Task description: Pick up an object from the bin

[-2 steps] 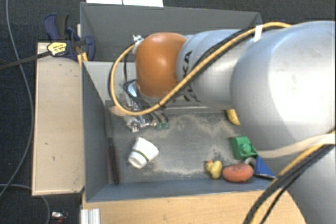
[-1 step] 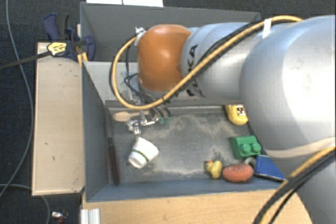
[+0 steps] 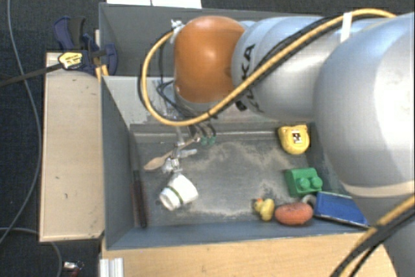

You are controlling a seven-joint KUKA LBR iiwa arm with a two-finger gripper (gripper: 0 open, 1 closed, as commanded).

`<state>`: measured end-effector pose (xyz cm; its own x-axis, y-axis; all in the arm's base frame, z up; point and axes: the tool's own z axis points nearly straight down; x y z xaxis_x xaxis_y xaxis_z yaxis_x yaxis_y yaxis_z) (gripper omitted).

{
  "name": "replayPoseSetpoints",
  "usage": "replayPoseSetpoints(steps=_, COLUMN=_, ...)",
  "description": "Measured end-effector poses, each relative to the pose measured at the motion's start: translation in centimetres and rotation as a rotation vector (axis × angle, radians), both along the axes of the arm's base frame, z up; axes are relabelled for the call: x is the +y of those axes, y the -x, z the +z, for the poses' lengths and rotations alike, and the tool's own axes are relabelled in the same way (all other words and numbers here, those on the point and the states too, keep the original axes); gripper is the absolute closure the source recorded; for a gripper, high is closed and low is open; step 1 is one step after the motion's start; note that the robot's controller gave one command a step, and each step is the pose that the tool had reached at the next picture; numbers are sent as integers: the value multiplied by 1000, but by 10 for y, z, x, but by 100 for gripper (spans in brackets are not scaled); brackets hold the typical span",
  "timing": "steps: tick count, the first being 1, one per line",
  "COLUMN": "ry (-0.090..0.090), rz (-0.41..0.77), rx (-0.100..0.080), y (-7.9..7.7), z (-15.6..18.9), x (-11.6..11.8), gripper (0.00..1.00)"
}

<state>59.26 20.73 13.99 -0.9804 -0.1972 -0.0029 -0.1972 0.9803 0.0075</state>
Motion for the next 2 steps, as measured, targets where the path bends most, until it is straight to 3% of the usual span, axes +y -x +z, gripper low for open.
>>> replayPoseSetpoints(steps=2, ry=0, rz=-5, rx=1, y=0, z=56, x=0, gripper=100)
